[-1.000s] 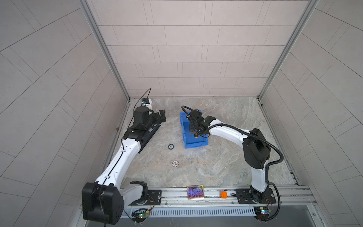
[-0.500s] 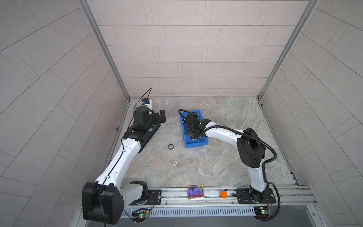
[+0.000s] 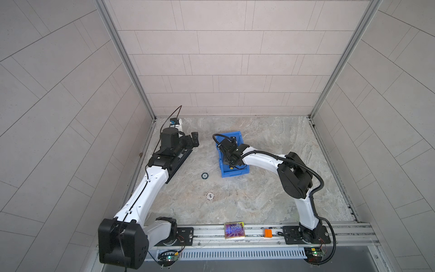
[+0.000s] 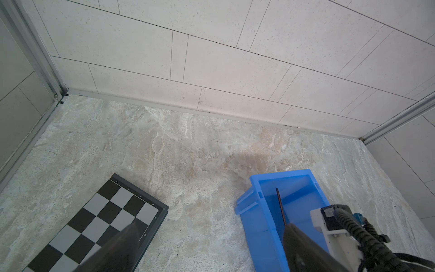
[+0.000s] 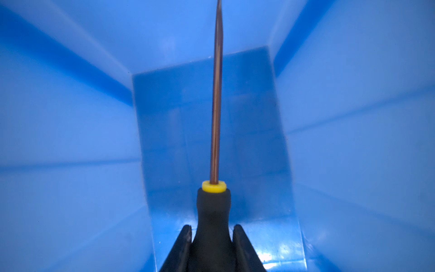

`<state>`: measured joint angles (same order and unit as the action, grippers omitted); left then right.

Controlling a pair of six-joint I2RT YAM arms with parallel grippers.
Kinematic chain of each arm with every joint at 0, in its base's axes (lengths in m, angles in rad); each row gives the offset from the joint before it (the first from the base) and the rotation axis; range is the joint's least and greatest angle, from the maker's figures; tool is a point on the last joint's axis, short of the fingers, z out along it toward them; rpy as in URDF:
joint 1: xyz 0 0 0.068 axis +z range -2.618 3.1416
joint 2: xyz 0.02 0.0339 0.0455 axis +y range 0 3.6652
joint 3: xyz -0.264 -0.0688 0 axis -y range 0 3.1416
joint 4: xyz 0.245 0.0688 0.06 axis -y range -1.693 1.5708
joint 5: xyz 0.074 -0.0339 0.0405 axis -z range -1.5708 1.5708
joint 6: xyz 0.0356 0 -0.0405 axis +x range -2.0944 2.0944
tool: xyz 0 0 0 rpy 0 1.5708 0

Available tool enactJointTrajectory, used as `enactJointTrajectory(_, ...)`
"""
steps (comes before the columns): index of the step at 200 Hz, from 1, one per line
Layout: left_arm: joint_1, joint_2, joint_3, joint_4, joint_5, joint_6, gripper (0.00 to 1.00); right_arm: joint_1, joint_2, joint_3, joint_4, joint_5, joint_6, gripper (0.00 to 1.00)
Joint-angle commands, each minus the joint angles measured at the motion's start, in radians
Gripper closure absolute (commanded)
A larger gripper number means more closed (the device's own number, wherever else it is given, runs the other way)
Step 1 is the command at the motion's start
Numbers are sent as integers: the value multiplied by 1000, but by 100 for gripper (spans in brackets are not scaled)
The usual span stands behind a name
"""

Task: Put the screwdriver in the bin
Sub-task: Place the screwdriver into the bin, then reset both arms

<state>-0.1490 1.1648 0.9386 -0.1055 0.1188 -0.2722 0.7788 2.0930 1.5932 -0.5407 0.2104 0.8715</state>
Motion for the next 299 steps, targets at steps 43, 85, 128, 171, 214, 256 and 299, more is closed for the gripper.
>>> enactJointTrajectory(43,-3,-7,28,-5,1,13,1,7,28,26,-17,38,22,64)
enactJointTrajectory(85,-3,-7,29,-7,-2,16,0,8,3,30,-21,41,17,63)
enactJointTrajectory(128,-1,-5,30,-7,-4,16,1,8,-78,30,-29,53,-16,63)
enactJointTrajectory(171,-2,-4,29,-8,-5,16,0,7,-188,27,-48,97,-87,64)
enactJointTrajectory(214,-3,-5,25,-8,-17,19,0,0,-324,-14,-28,189,-201,64)
enactJointTrajectory(256,-11,-16,17,-12,-49,29,1,-61,-462,-73,-38,182,-258,64)
enactJointTrajectory(299,-66,-26,6,-22,-127,77,1,-155,-628,-176,-51,150,-325,64)
